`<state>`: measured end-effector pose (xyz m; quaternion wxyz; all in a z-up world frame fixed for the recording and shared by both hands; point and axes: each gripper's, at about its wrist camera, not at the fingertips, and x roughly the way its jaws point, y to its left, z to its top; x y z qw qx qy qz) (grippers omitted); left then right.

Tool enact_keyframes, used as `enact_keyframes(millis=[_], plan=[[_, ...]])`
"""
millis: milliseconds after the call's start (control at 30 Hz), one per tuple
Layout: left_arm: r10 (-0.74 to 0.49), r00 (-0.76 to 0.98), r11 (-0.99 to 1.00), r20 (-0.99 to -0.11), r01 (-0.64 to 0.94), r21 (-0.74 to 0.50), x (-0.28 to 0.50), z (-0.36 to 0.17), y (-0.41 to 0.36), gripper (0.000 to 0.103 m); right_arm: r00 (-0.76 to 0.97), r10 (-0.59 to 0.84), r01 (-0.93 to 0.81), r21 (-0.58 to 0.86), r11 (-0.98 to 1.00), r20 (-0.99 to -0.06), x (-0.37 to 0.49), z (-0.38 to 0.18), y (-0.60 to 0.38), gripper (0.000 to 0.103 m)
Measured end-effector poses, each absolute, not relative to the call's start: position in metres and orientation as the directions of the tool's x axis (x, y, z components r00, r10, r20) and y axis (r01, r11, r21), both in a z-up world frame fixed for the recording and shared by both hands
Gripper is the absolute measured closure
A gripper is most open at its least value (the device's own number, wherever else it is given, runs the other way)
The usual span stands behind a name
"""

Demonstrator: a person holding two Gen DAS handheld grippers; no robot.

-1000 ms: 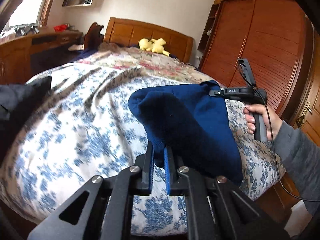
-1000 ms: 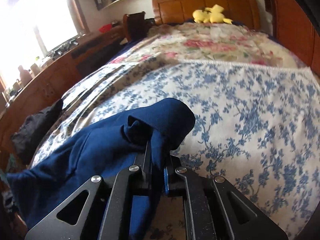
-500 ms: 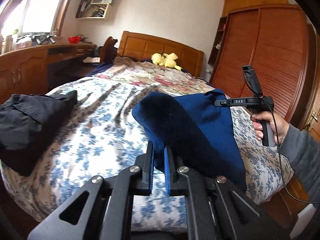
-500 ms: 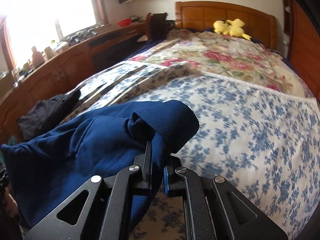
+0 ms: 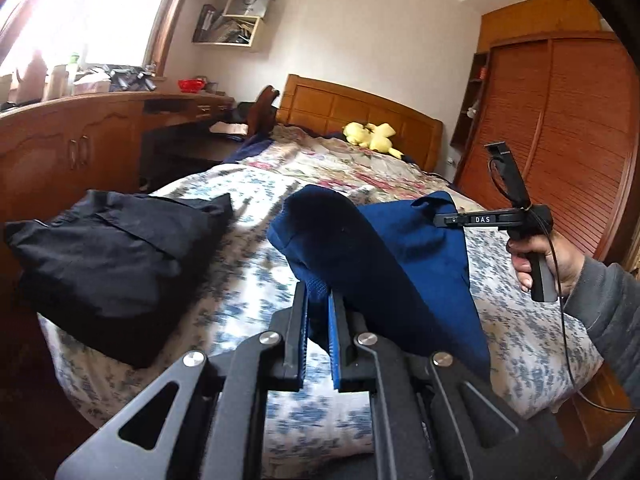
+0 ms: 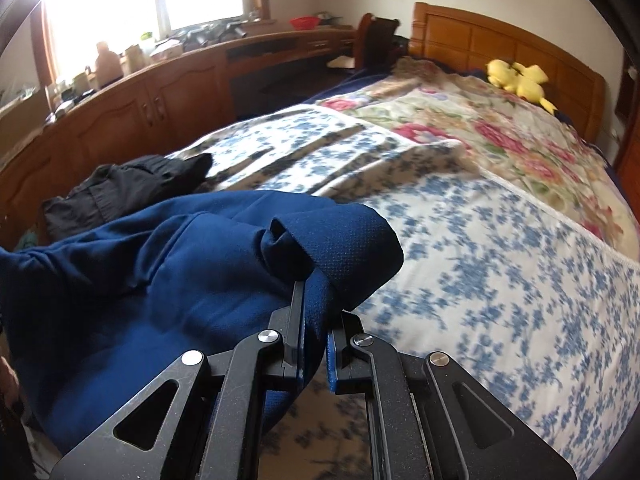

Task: Fold large clothes
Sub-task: 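Lift the navy bundle with both grippers and carry it toward the desk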

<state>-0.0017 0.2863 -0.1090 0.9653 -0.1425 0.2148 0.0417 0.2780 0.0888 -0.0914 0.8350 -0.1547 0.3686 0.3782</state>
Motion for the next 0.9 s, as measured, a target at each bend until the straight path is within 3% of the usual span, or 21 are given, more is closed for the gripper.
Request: enact_keyframes(millis=[333,667,900], plan=[[0.109,0.91,0.952,-0.399,-0.212,-0.223,-0.02,-0.092,0.352,0.096,0.435,0.505,-0.804,-0.069,0.591,-0.745,0.256,-0.077,0.19,0.098],[0.285,0.895,0.924,-0.343,-0.351,-0.149,-0.039,-0.052,0.438,0.096,0.477,0.57,-0.829,-0.128,0.544,-0.669,0.245,-0.028,0.307,0.098],[0.4,0.847,0.881,-0.35,-0.461,-0.109,-0.042,-0.06,0.488,0.096,0.49,0.623,-0.837,-0.129,0.532,-0.61,0.23,-0.025,0.392,0.098]])
